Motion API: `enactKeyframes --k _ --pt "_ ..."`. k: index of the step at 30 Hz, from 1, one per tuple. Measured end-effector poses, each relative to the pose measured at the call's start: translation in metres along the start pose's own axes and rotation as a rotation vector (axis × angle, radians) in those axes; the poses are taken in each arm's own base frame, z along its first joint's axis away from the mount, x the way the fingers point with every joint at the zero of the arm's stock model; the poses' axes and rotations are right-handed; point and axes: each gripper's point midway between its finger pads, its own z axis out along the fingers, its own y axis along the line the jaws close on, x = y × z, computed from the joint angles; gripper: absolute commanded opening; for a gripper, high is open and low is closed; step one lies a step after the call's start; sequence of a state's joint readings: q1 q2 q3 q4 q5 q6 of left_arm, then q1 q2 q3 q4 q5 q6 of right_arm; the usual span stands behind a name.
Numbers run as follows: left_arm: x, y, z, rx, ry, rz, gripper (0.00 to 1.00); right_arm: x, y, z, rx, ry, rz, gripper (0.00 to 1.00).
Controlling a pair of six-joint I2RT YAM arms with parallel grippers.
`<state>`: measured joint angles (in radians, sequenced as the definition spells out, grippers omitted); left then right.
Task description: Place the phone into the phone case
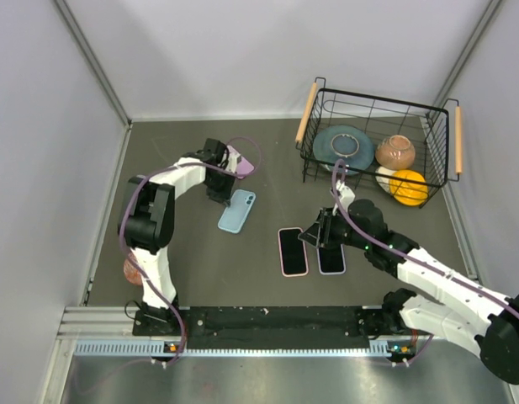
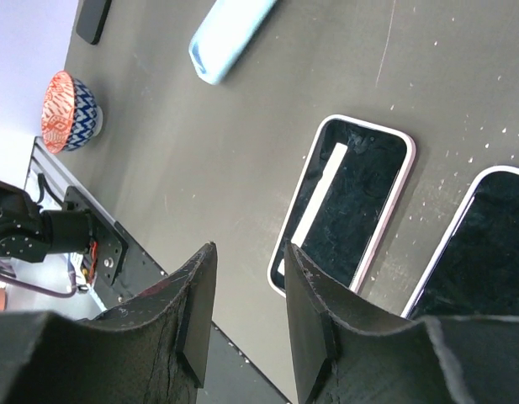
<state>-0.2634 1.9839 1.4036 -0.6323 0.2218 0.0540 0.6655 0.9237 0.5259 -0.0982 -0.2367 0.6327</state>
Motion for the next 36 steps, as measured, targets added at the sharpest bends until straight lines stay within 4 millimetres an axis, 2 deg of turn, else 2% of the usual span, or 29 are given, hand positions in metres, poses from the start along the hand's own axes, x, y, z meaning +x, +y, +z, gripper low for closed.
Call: enactKeyframes --k 3,7,9,14,15,16,19,20,21,22,23,24,27,29,31,32,36 --pt "0.013 -0.018 -0.003 -0.022 0.016 -0.065 0.0 -0.003 0.004 -0.004 -0.012 -0.017 0.002 0.38" --pt "0.042 -0.037 -0.012 -0.064 0.032 -0.22 0.0 -0.007 0.01 -0.012 -0.038 -0.05 0.003 0.38" --pt "0.059 -0.042 -0.016 -0.083 0.042 -0.313 0.0 -0.008 0.011 -0.015 -0.046 -0.06 0.004 0.39" --pt "0.081 -0.052 -0.015 -0.077 0.014 -0.531 0.01 -0.006 0.012 -0.024 -0.055 -0.073 0.003 0.4" --pt "0.082 -0.052 -0.016 -0.076 0.003 -0.56 0.06 -0.005 0.012 -0.025 -0.055 -0.074 0.003 0.39" --pt "0.082 -0.054 -0.016 -0.073 -0.012 -0.595 0.21 -0.004 0.012 -0.026 -0.055 -0.074 0.003 0.4" --pt "0.087 -0.059 -0.017 -0.069 -0.031 -0.668 0.44 -0.004 0.012 -0.03 -0.057 -0.081 0.002 0.4" --pt "0.088 -0.062 -0.017 -0.067 -0.028 -0.687 0.63 -0.004 0.012 -0.031 -0.058 -0.086 0.002 0.4" --pt "0.087 -0.065 -0.018 -0.063 -0.033 -0.697 0.76 -0.004 0.012 -0.031 -0.057 -0.088 0.001 0.4" --pt "0.086 -0.067 -0.019 -0.062 -0.038 -0.705 0.83 -0.003 0.011 -0.032 -0.055 -0.087 0.002 0.4" --pt "0.083 -0.07 -0.021 -0.055 -0.046 -0.711 0.93 -0.001 0.01 -0.032 -0.053 -0.085 0.003 0.4" --pt "0.08 -0.071 -0.023 -0.057 -0.051 -0.713 0.99 0.0 0.009 -0.032 -0.049 -0.081 0.004 0.4" --pt "0.068 -0.067 -0.031 -0.095 -0.077 -0.706 0.99 0.001 0.007 -0.032 -0.043 -0.077 0.006 0.41" --pt "0.05 -0.059 -0.043 -0.148 -0.116 -0.691 0.99 0.002 0.007 -0.032 -0.04 -0.074 0.006 0.44" --pt "0.022 -0.052 -0.056 -0.191 -0.164 -0.674 0.99 0.002 0.006 -0.032 -0.035 -0.072 0.007 0.49" --pt "-0.003 -0.049 -0.063 -0.214 -0.211 -0.659 0.99 0.003 0.005 -0.032 -0.031 -0.068 0.006 0.57" --pt "-0.077 -0.039 -0.08 -0.273 -0.338 -0.643 0.99 0.004 0.002 -0.033 -0.016 -0.068 0.002 0.79"
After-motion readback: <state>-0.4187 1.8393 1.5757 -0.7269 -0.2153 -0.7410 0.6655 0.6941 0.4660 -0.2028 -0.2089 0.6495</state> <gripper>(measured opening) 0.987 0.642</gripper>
